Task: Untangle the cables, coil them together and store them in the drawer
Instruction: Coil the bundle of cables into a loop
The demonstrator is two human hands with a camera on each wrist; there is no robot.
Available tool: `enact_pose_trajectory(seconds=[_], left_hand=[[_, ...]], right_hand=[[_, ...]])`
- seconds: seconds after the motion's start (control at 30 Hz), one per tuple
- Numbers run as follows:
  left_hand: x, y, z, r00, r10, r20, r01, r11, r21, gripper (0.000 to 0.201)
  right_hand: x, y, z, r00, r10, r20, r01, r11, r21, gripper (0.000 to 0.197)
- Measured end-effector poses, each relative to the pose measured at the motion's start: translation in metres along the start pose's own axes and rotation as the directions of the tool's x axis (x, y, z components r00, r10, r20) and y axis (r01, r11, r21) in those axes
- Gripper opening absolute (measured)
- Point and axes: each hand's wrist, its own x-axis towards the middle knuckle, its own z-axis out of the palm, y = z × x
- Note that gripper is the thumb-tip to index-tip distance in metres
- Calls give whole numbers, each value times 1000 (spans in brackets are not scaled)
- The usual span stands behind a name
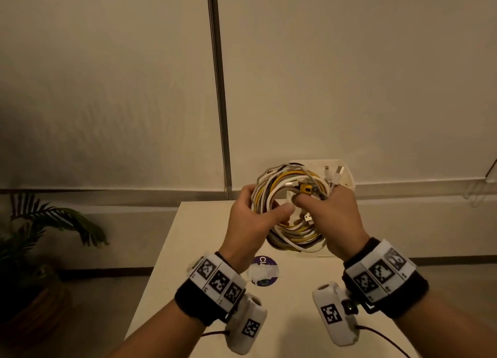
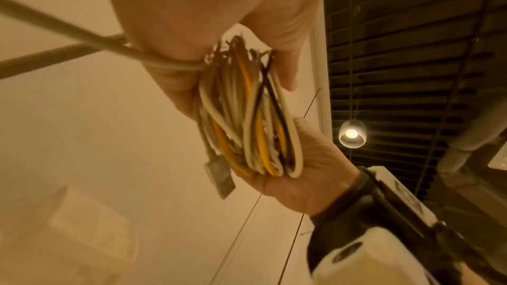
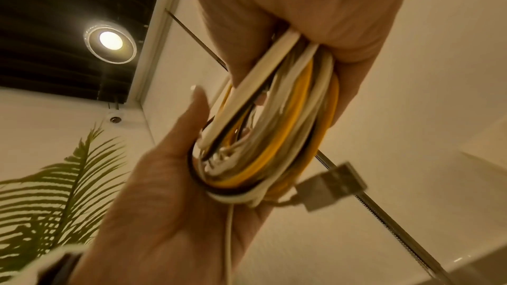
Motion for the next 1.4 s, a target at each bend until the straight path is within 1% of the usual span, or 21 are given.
enact_pose_trajectory(seconds=[0.1,0.2,0.3,0.37,0.53,0.67,0.8,0.87,0.9,0.93,1.0,1.03,1.07,1.1,1.13,1.23,1.27,1.3,1.33,1.37,1.4], left_hand=[[3,2,9,994,47,-96,-51,998,-35,37],[5,4,11,984,114,-138,-110,993,34,18],[7,15,11,977,196,-77,-185,974,131,18],[9,22,9,974,227,-17,-221,958,183,18],[9,33,4,968,218,128,-246,929,276,19],[15,45,-3,960,184,209,-253,892,375,16],[17,52,-7,948,166,270,-278,846,456,18],[18,55,-9,948,143,283,-269,836,478,19],[20,58,-10,948,126,293,-261,832,490,18],[21,61,-12,945,111,307,-262,819,510,18],[25,69,-16,929,93,359,-301,753,585,18],[27,72,-17,917,77,391,-324,715,620,20],[28,76,-16,905,55,422,-343,682,646,21],[29,78,-15,891,32,452,-360,656,663,21],[30,81,-12,877,8,480,-375,636,675,20],[33,84,-5,855,-24,518,-402,600,691,20],[33,86,-3,852,-20,523,-418,573,704,22],[33,87,-2,850,-20,526,-433,542,720,24],[34,88,-1,848,-30,529,-438,524,731,28],[34,88,0,847,-52,528,-423,536,731,33],[34,88,-2,850,-77,521,-390,573,721,42]], right_hand=[[-5,4,6,998,3,-64,0,999,46,20],[-10,-1,6,1000,8,-11,-7,999,45,15],[-9,-13,-5,996,-25,90,17,996,91,18],[-5,-20,-15,982,-26,187,2,992,128,23],[1,-31,-32,930,20,367,-18,1000,-8,50],[-4,-41,-36,934,-23,356,47,997,-61,64],[-14,-36,-27,941,-52,334,67,997,-35,62],[-15,-33,-24,939,-24,344,47,997,-59,61],[-14,-32,-25,918,22,395,0,999,-55,62],[-13,-33,-29,870,73,487,-60,997,-42,63],[-7,-34,-40,730,140,669,-204,979,17,72],[-4,-35,-44,689,153,708,-277,959,63,78],[-3,-37,-45,675,161,720,-333,937,103,82],[-1,-37,-44,681,170,713,-343,933,105,83],[-2,-37,-39,705,172,688,-300,951,69,78],[-10,-35,-19,844,126,521,-123,992,-39,44],[-12,-32,-16,886,107,451,-105,994,-30,38],[-16,-28,-13,912,96,398,-99,995,-12,35],[-19,-25,-11,927,94,364,-104,995,8,35],[-23,-22,-9,932,101,349,-118,993,29,36],[-26,-19,-9,931,117,346,-140,989,45,37]])
